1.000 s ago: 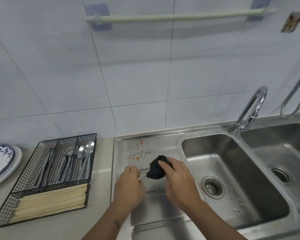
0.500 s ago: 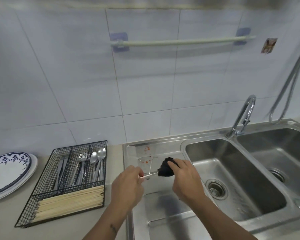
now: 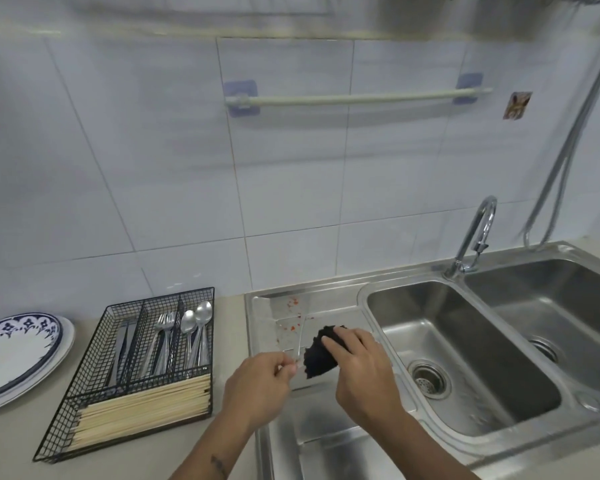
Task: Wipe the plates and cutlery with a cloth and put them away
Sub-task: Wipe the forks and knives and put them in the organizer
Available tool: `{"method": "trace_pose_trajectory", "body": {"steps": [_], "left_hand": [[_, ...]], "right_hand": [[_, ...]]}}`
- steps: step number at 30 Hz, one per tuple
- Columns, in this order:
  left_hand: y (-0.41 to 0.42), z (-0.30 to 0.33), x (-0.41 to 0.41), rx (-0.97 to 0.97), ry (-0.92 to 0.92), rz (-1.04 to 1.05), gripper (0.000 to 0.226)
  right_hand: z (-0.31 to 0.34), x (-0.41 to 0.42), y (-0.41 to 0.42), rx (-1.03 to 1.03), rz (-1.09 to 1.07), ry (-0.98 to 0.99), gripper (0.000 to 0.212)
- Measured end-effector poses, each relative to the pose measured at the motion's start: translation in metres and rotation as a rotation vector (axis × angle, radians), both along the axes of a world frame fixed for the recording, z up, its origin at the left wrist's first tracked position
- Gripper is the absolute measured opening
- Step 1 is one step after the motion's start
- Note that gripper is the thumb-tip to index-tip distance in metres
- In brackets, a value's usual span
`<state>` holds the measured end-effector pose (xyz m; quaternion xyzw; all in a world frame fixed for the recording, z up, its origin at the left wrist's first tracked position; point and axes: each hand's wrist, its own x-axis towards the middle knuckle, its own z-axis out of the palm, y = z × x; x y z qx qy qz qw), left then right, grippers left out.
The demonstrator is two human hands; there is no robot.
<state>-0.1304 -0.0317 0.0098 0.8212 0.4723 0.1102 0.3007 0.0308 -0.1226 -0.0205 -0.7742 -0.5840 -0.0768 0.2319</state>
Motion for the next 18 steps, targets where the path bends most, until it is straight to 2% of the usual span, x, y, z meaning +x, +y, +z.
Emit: {"method": "trace_pose_trajectory", "body": {"steps": [4, 8, 13, 18], "left_hand": [[0.005, 0.0, -0.002, -0.096, -0.021, -0.037, 0.016], [0.004, -0.003, -0.003, -0.141, -0.036, -0.054, 0.019], [0.003, -0.001, 0.004, -0.089, -0.118, -0.041, 0.02], [0.0, -0.013, -0.002, -0.154, -0.153, 0.013, 0.016]], "right_hand": [[-0.002, -0.002, 0.0, -0.039, 0.123, -0.114, 0.065], [0.001, 0.004, -0.002, -0.063, 0.038, -0.004, 0.073], [0.001, -0.008, -0.004, -0.057, 0.254, -0.168, 0.079], [-0.003, 0.009, -0.008, -0.103, 0.075, -0.11, 0.084]]}}
